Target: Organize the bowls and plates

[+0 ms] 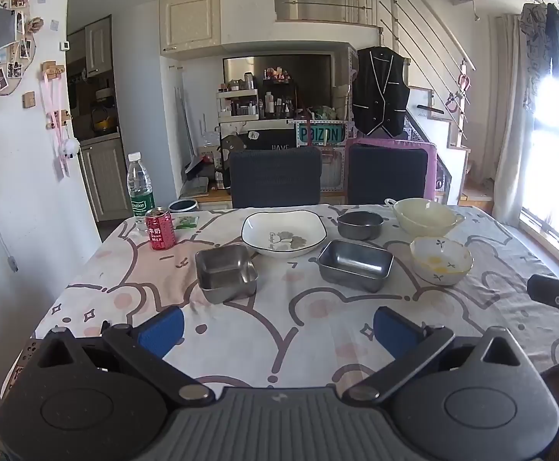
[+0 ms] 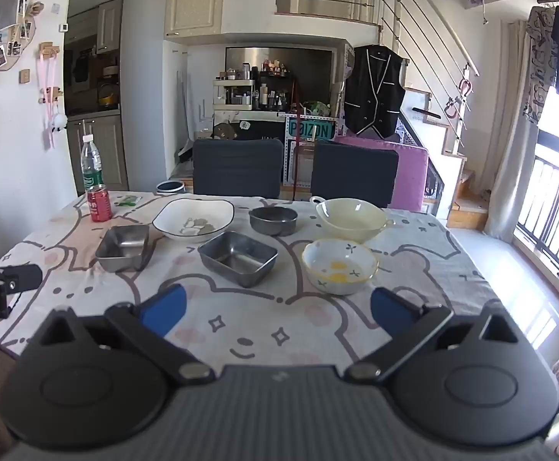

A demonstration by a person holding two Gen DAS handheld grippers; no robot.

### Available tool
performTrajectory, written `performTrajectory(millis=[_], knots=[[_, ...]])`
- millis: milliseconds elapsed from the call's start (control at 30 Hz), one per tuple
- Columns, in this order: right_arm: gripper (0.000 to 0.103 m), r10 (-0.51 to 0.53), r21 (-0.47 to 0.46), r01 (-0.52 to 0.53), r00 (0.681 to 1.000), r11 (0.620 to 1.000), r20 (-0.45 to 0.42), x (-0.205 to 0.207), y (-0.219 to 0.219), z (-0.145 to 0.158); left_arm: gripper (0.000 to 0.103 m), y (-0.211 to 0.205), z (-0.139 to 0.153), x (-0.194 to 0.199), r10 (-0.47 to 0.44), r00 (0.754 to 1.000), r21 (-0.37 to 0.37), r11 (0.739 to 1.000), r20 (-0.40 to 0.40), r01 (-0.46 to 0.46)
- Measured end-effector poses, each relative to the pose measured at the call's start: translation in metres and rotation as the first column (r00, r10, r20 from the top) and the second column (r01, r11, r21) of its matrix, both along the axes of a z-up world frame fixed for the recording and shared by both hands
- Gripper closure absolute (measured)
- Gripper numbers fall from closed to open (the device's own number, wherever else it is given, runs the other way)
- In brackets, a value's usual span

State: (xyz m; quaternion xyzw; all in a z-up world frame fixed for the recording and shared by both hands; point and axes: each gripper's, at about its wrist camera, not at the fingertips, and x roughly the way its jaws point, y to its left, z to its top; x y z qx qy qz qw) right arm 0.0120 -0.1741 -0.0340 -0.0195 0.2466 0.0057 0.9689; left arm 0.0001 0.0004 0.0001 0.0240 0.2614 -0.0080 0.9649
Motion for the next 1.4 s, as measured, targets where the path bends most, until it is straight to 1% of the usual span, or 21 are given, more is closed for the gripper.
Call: performTrajectory(millis=[100, 1400], knots=[[0.0, 0.0, 0.004, 0.0, 1.0, 1.0, 0.003, 0.0, 0.0, -0.0001, 0.0, -0.0006, -0.0002, -0.0002, 0.001, 1.0, 0.012, 1.0, 0.003, -0.001], [0.0, 0.0, 0.003, 0.0, 1.0, 1.0, -0.002, 0.001, 0.0007, -0.0005, 0.0, -0.0006, -0.0002, -0.0001, 0.001, 1.0, 0.013, 1.0, 0.001, -0.001]])
